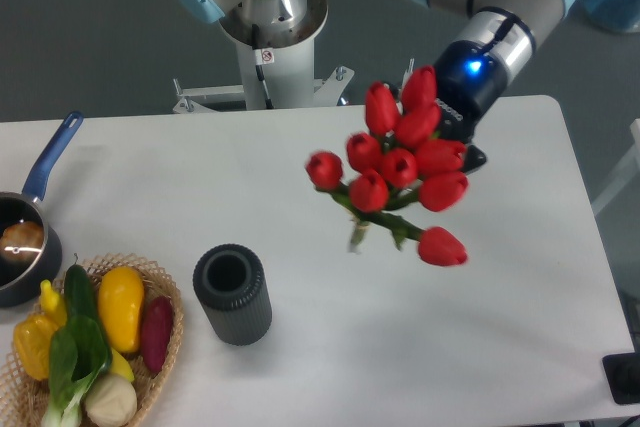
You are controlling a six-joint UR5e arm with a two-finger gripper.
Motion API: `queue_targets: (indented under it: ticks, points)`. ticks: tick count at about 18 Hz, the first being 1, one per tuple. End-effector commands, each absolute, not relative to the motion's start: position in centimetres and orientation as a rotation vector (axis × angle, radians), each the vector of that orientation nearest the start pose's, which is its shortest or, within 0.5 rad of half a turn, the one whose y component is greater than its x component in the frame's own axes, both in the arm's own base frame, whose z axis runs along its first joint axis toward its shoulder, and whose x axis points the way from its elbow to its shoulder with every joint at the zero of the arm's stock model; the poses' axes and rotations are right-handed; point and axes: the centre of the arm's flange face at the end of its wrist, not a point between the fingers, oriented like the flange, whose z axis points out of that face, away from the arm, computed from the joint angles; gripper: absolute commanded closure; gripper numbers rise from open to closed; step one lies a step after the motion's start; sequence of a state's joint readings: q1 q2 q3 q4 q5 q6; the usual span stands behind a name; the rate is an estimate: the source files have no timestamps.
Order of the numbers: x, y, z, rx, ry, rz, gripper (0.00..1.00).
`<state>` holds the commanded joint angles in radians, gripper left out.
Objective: Pick up the flowers from the vase
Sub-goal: 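Carry the tulip bunch away from the vase, holding it raised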
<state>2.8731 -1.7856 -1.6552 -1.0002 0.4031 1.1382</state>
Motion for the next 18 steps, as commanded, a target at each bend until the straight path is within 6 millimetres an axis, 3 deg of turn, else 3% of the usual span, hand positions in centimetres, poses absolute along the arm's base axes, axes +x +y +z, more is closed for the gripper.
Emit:
queue_targets:
  ticks: [6,12,18]
  points:
    - [-51.1,35.0,43.1,-2.093,0.08,-0.06,0.61]
    - [-52.0,33.8,40.3,-2.389,0.203,0.106,0.75]
    - [-52.5,33.6,39.9,-2.56,0.255,0.194,0.83]
